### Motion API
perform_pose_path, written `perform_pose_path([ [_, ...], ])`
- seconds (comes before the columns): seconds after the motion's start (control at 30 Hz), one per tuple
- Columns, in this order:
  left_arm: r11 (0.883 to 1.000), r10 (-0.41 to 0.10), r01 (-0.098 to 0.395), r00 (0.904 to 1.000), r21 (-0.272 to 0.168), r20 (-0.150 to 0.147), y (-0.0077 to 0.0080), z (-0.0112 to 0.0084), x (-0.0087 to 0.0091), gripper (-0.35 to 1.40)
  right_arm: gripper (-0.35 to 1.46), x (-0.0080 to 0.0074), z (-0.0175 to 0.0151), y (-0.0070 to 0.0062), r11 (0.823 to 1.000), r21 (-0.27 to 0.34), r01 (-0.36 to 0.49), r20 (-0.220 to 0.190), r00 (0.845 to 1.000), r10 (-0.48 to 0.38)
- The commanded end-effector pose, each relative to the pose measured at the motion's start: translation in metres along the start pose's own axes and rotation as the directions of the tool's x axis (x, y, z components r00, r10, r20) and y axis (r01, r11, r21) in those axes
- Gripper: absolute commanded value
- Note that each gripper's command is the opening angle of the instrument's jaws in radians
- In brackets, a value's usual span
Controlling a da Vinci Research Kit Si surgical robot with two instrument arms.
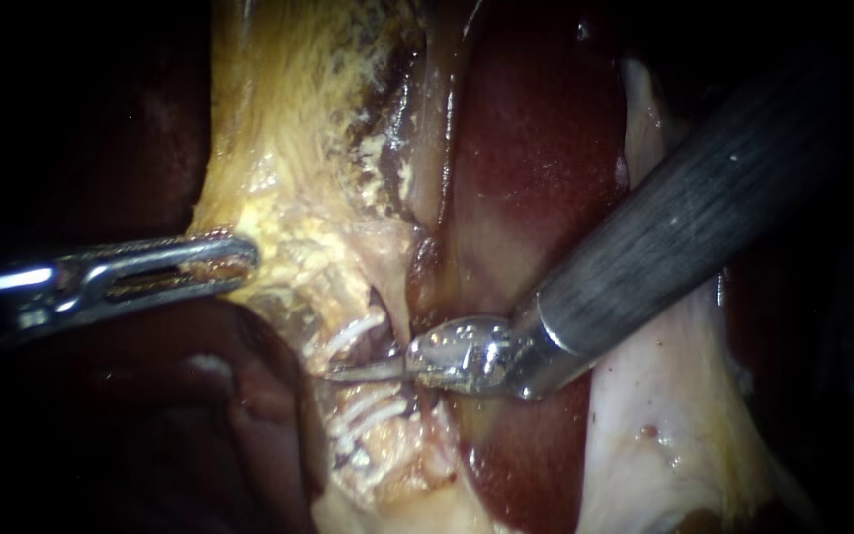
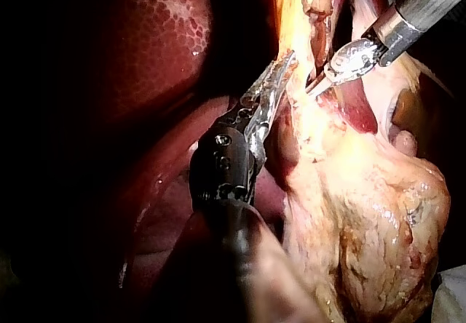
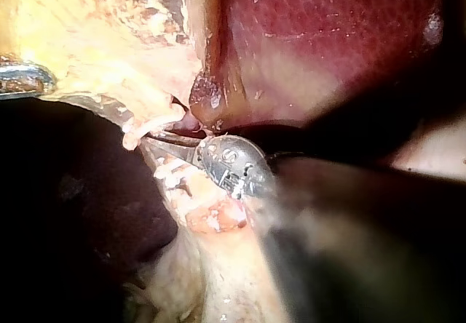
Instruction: Go back from the cut left tube
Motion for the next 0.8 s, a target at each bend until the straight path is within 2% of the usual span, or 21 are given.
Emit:
perform_pose_path([
  [0.03, 1.000, 0.000, 0.000, 1.0000, 0.001, 0.000, 0.0000, 0.0000, 0.0000, -0.35, -0.35, 0.0000, 0.0000, 0.0000, 1.000, 0.003, 0.000, 0.000, 1.000, 0.000],
  [0.3, 1.000, 0.000, 0.000, 1.0000, 0.001, 0.000, 0.0000, -0.0001, 0.0000, -0.35, -0.32, 0.0000, -0.0002, -0.0003, 1.000, 0.005, 0.002, 0.001, 1.000, -0.002],
  [0.4, 1.000, 0.000, 0.000, 1.0000, 0.001, 0.000, 0.0000, -0.0001, 0.0000, -0.35, 0.02, 0.0000, -0.0002, -0.0004, 1.000, 0.006, 0.002, 0.001, 1.000, -0.002],
  [0.53, 1.000, 0.000, 0.000, 1.0000, 0.001, 0.000, 0.0001, -0.0001, 0.0000, -0.35, 0.32, 0.0001, -0.0002, -0.0004, 1.000, 0.000, 0.002, 0.000, 1.000, -0.002],
  [0.63, 1.000, 0.001, -0.001, 1.0000, 0.001, -0.001, 0.0002, -0.0001, 0.0000, -0.35, 0.44, 0.0001, -0.0003, -0.0004, 1.000, 0.000, 0.002, 0.000, 1.000, -0.002],
  [0.8, 1.000, 0.001, -0.001, 1.0000, 0.002, -0.001, 0.0002, -0.0001, 0.0000, -0.35, 0.47, 0.0002, -0.0005, -0.0006, 1.000, 0.001, 0.001, 0.000, 1.000, -0.001],
])
